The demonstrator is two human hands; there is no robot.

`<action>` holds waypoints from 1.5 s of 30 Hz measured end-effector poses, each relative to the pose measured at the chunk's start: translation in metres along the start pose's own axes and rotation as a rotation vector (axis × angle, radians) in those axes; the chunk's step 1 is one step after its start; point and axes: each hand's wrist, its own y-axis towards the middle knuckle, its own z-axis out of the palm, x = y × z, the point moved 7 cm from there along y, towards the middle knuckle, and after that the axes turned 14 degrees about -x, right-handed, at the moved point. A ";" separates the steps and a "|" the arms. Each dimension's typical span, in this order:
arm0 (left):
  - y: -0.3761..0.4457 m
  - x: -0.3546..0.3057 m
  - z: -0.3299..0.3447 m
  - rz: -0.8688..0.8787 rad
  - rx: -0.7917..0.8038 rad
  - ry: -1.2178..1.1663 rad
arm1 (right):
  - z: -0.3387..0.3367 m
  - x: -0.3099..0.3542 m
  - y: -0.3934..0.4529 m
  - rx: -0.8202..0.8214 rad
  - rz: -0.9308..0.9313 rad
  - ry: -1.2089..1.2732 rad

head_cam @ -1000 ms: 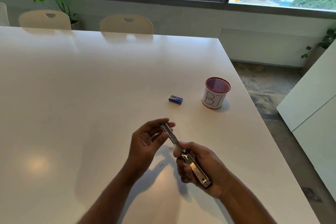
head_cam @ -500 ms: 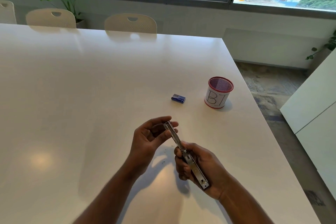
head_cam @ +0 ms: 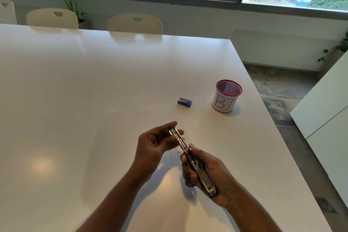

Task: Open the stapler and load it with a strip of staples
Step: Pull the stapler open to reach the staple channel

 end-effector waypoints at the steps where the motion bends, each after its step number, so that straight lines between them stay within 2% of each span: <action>1: 0.000 0.001 -0.001 0.000 -0.002 0.005 | -0.001 0.001 0.001 -0.004 -0.017 -0.022; 6: 0.002 0.004 -0.005 -0.003 -0.004 0.014 | -0.005 0.004 0.003 -0.025 -0.110 -0.113; 13: 0.004 0.003 -0.009 0.008 -0.046 0.022 | -0.008 0.022 0.001 -0.143 -0.397 -0.286; 19: 0.011 -0.003 -0.027 0.064 -0.147 0.030 | -0.025 0.053 0.005 -0.401 -0.692 -0.830; 22: 0.015 -0.008 -0.036 0.116 -0.182 0.157 | -0.023 0.069 0.015 -0.421 -0.796 -1.003; 27: 0.020 -0.019 -0.066 0.213 -0.361 0.394 | -0.008 0.083 0.047 -0.369 -0.926 -1.251; 33: 0.027 -0.035 -0.106 0.316 -0.504 0.701 | 0.028 0.081 0.092 -0.368 -1.020 -1.379; 39: 0.025 -0.040 -0.140 0.395 -0.582 1.039 | 0.063 0.072 0.124 -0.363 -1.023 -1.365; 45: 0.025 -0.029 -0.155 0.323 -0.589 1.094 | 0.073 0.062 0.138 -0.356 -1.006 -1.320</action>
